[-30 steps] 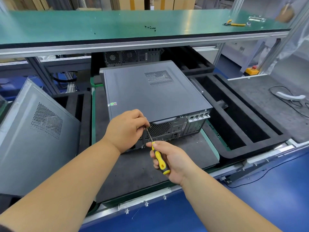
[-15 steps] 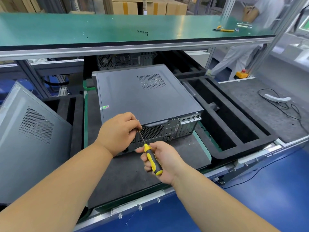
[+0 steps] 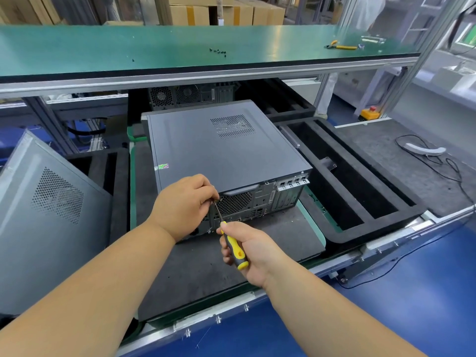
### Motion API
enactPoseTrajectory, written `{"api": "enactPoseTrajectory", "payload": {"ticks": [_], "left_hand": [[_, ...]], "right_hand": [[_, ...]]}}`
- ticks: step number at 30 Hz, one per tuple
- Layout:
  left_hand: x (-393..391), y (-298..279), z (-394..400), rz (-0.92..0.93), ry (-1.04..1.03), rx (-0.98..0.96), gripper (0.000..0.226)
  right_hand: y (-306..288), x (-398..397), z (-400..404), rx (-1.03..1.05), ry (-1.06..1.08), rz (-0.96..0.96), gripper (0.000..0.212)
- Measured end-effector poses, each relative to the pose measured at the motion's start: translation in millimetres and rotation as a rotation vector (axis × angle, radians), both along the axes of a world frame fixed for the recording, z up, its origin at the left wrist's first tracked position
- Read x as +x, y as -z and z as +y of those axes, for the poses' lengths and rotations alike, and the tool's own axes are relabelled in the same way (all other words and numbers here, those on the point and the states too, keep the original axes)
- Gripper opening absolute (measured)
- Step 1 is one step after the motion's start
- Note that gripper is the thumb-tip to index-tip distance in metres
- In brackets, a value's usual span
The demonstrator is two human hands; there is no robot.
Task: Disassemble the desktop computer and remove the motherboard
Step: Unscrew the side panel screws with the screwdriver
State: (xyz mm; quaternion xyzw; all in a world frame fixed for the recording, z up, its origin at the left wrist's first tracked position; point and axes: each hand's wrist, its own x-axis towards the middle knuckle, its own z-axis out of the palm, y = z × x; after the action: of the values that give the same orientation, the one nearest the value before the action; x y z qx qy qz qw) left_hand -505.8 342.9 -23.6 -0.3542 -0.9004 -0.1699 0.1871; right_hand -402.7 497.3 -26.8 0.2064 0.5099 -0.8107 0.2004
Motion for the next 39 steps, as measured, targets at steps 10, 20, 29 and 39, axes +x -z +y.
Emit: {"api": "enactPoseTrajectory", "payload": {"ticks": [10,20,29,39], "left_hand": [[1.5,-0.4,0.4,0.009,0.006,-0.005,0.014],[3.5,-1.0,1.9,-0.004,-0.02,0.015,0.014],[2.0,1.4,1.3,0.011,-0.008,-0.003,0.013],[-0.3,6.3,-1.1,0.058,0.042,-0.021,0.017]], "right_hand": [[-4.6,-2.2,0.5,-0.129,0.012,-0.1,0.023],[2.7,-3.1,1.2,-0.032,-0.008,-0.01,0.019],[6.1,-7.0,2.5,0.062,-0.028,-0.028,0.011],[4.2,-10.2,5.7,0.041,-0.063,-0.018,0.009]]}}
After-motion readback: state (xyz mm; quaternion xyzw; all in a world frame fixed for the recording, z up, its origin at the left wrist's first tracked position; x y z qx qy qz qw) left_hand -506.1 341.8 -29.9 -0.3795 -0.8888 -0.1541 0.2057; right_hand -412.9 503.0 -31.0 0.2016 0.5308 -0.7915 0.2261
